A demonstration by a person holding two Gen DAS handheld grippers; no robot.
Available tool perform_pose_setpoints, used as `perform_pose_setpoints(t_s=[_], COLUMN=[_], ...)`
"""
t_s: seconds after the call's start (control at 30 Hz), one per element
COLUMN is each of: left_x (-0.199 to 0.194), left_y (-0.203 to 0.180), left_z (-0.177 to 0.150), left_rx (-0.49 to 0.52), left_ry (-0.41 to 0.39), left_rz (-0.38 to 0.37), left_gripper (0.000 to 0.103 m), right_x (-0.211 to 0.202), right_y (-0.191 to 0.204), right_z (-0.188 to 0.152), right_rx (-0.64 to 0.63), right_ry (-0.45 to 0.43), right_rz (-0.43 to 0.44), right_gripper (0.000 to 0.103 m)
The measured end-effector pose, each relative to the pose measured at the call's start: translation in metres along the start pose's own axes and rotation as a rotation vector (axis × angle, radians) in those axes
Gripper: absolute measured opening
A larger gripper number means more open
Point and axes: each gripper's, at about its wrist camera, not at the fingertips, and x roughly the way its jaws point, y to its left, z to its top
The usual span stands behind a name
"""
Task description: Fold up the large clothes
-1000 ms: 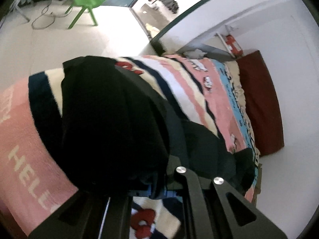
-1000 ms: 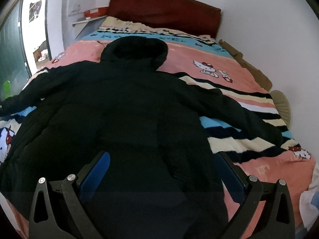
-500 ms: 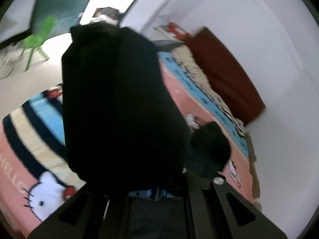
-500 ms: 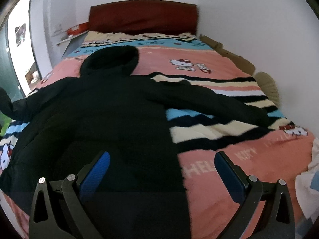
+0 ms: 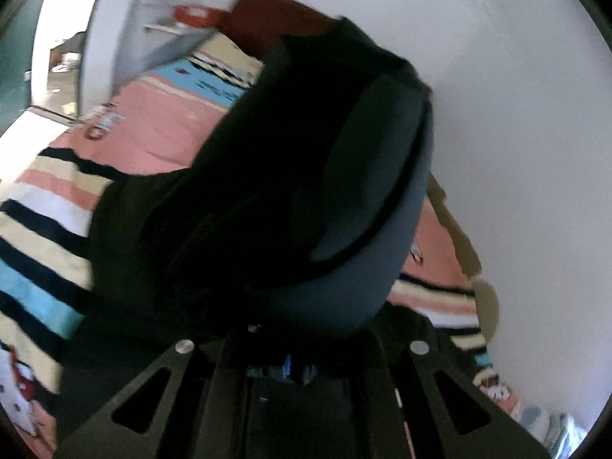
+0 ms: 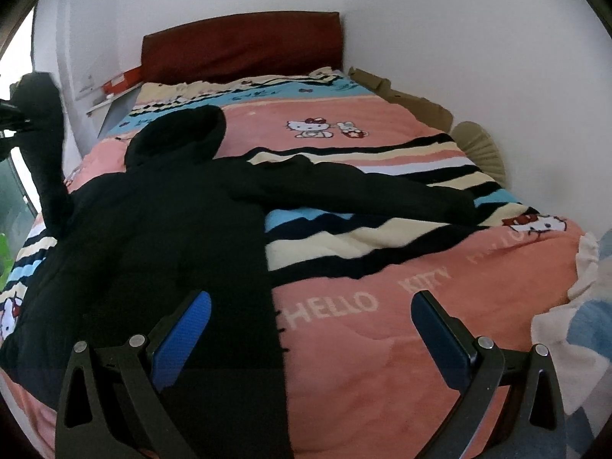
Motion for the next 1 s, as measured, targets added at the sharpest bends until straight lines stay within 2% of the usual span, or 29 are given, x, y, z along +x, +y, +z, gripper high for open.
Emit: perform_pose_setpoints(t_s=[0.17, 0.3, 0.53, 0.77, 0.9, 1.0], left_x=[0.064, 0.114, 0.179, 0.204, 0.192, 0.163], left_y=[-0.042, -0.053, -0.06, -0.057, -0.06, -0.062], left_z=[-0.049, -0.079, -0.128, -0.163, -0.166, -0.154], left_rx=[0.05, 0.068, 0.107, 0.182, 0.2, 0.227], left_ry=[0.104, 0.179, 0.285, 0.365, 0.358, 0.324], left_rz=[0.017, 0.053, 0.08, 0.123, 0.106, 0.09], left_gripper=[0.006, 0.006, 0.008, 0.021, 0.027, 0.03], right_x=[0.004, 0.012, 0.037, 0.051, 0.046, 0.04], right_y=[-0.017, -0.027, -0.041, -0.046, -0.049, -0.048], right_z=[0.003, 0.007, 0.009, 0.005, 0.005, 0.006], right_rx=[0.028, 0.051, 0.089, 0.107, 0.114, 0.114], right_ry=[-0.004, -0.002, 0.028, 0.056, 0.049, 0.041], right_rz=[-0.016, -0.024, -0.038, -0.034, -0.037, -0.035], right_gripper=[0.102, 0.102, 0.102, 0.102, 0.102, 0.102])
